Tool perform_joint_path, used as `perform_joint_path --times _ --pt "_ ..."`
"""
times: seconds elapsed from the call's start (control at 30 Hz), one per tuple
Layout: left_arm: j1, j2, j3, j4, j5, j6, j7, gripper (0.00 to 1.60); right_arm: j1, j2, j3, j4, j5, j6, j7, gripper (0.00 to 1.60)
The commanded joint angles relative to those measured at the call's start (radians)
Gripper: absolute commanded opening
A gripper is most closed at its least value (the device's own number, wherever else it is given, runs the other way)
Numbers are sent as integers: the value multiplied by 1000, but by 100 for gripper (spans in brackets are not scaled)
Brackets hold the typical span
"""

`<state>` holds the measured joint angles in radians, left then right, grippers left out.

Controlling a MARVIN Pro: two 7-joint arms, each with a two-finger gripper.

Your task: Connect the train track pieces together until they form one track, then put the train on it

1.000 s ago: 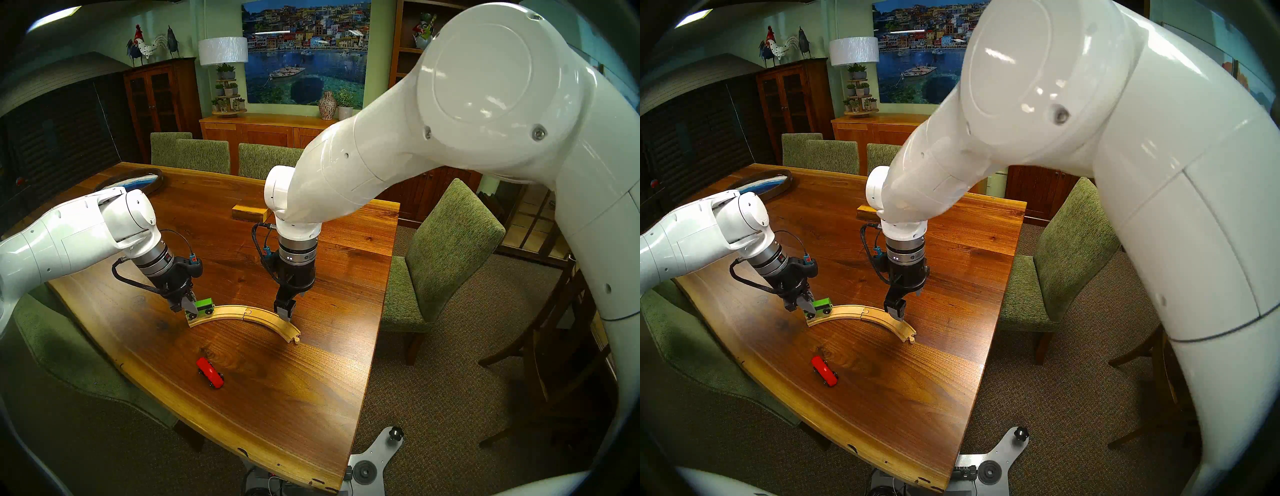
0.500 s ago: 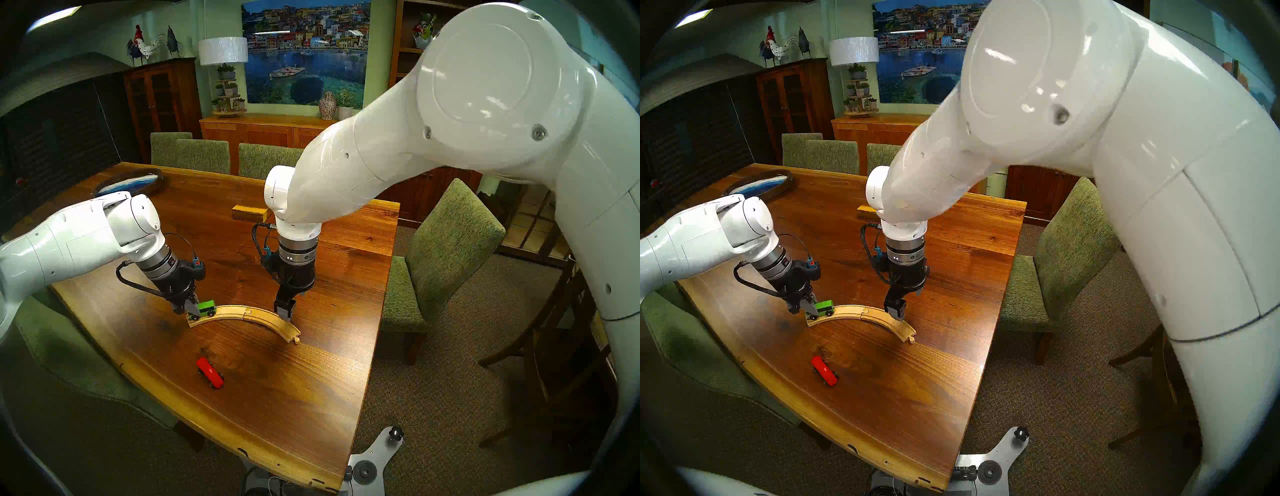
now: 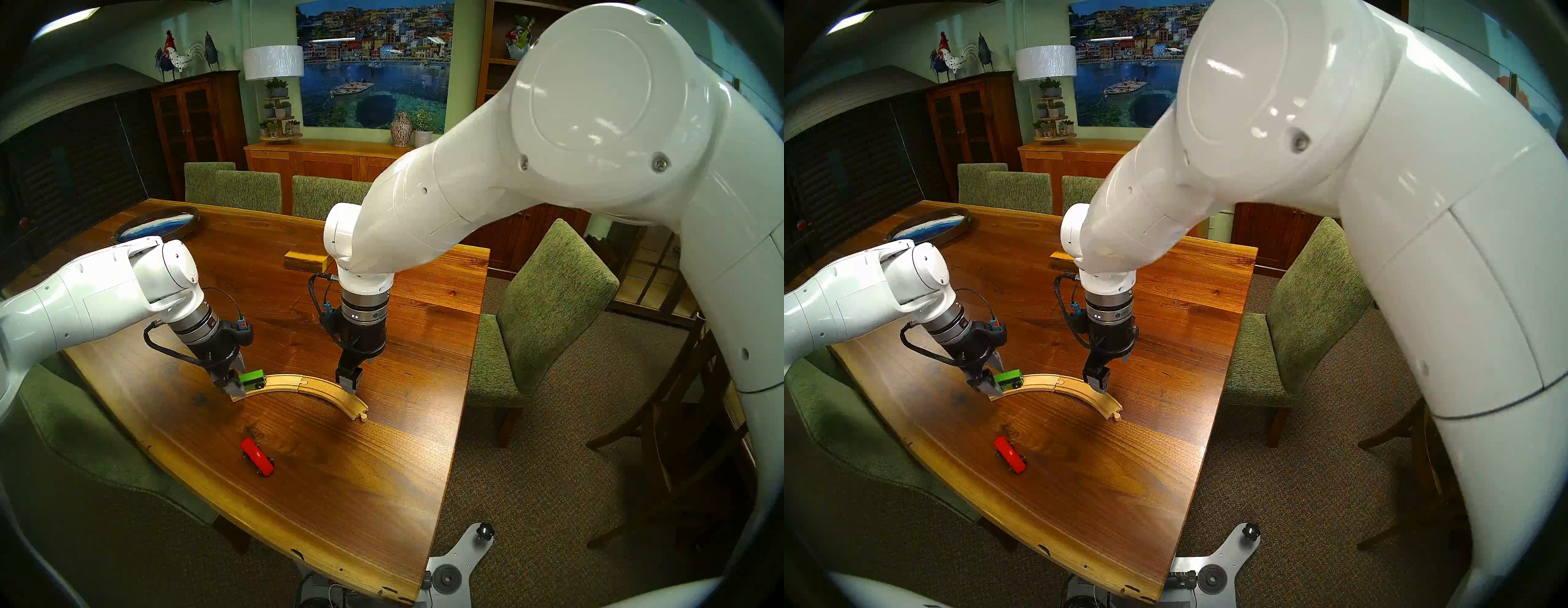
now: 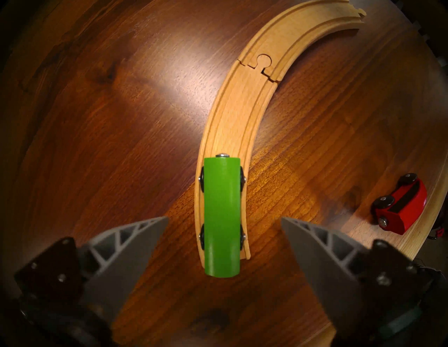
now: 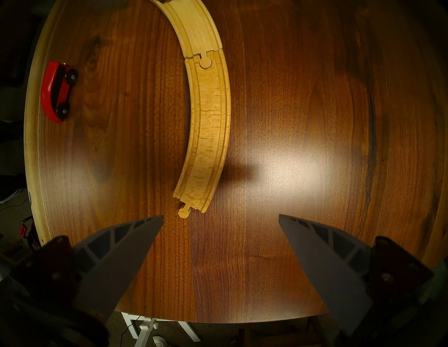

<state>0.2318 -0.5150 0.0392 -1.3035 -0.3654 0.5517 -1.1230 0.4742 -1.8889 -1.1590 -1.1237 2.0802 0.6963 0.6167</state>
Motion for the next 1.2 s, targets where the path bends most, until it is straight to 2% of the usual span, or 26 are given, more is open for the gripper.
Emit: perform_joint_path --times 0.0,0.33,0.83,1.17 --pt "-40 9 -25 1 -2 5 -9 160 31 12 1 13 0 2 1 160" --pt "-62 42 -38 -8 1 -4 -34 160 30 11 1 13 0 2 1 160" --pt "-65 165 -32 -90 43 -35 -59 160 31 12 1 13 -1 2 1 160" --pt "-66 204 -46 -68 47 -47 -61 160 31 12 1 13 -1 2 1 160"
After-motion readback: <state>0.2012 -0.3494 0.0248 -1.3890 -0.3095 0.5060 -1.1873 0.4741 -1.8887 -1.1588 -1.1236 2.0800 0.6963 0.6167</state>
